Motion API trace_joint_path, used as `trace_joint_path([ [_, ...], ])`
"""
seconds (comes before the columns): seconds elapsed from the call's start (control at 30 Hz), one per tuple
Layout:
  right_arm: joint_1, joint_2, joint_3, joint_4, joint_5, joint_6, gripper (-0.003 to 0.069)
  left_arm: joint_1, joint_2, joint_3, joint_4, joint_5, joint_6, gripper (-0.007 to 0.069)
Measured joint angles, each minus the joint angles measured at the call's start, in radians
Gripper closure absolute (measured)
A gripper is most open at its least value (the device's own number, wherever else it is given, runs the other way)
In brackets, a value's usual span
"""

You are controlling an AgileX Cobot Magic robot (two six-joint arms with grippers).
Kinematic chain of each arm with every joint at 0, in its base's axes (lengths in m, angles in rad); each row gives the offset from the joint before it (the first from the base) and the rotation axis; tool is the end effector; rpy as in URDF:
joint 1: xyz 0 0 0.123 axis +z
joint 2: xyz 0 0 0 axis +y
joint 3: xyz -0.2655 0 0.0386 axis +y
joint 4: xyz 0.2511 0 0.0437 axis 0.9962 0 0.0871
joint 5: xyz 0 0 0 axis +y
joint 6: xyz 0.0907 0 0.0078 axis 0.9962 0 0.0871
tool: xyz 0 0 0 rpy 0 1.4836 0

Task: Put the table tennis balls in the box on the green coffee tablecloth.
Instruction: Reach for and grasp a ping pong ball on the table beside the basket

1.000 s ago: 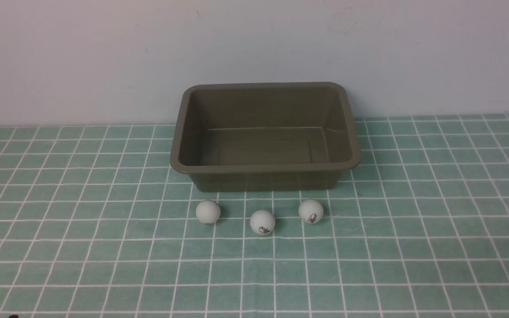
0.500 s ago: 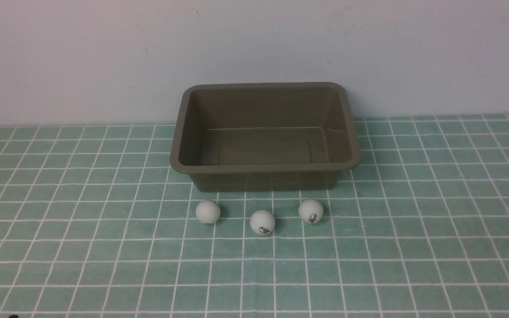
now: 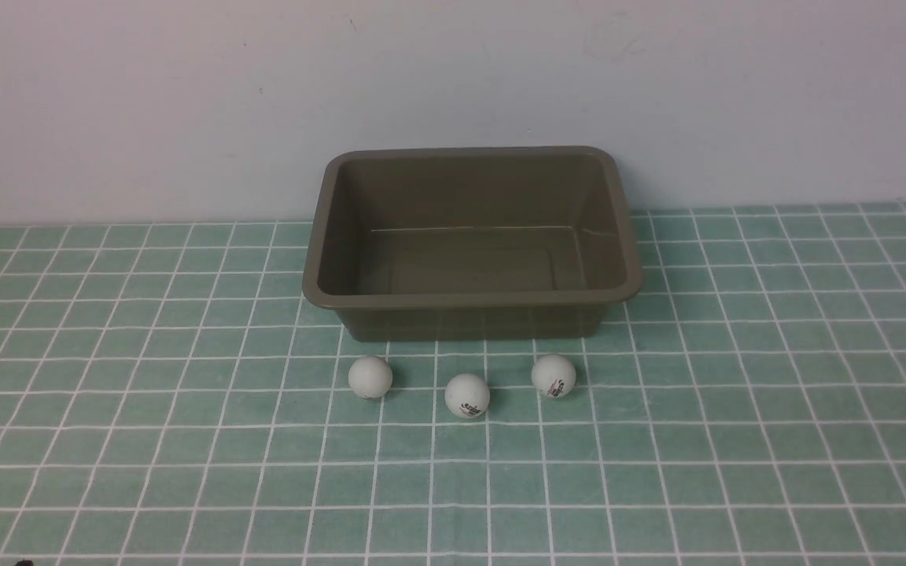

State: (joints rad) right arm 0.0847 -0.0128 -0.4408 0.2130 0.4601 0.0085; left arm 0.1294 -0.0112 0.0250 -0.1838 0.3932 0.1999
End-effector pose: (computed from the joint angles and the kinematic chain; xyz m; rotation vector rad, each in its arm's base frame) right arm 0.0300 0.0111 0.3155 0.0092 1.4886 0.2999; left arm 0.0723 0.0030 0.1707 -0.0458 1.8835 0.0431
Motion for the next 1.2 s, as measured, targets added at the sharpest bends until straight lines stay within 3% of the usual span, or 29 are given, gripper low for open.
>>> trace_joint_path([
  [0.17,0.000,0.000,0.000,0.000,0.011,0.000,0.0143,0.000,0.000,0.001,-0.036,-0.014,0.003,0.0178],
  [0.6,0.000,0.000,0.000,-0.012,0.109,-0.002,0.0143,0.000,0.000,0.003,-0.556,-0.299,0.006,0.0178],
  [0.77,0.000,0.000,0.000,-0.015,0.138,-0.002,0.0143,0.000,0.000,0.003,-0.680,-0.325,0.006,0.0178],
  [1.0,0.000,0.000,0.000,-0.016,0.217,-0.026,0.0143,0.000,0.000,0.003,-0.828,-0.297,0.009,0.0178],
  [1.2,0.000,0.000,0.000,0.011,0.289,-0.130,0.0143,-0.001,0.000,-0.024,-0.865,-0.042,0.178,0.0178],
])
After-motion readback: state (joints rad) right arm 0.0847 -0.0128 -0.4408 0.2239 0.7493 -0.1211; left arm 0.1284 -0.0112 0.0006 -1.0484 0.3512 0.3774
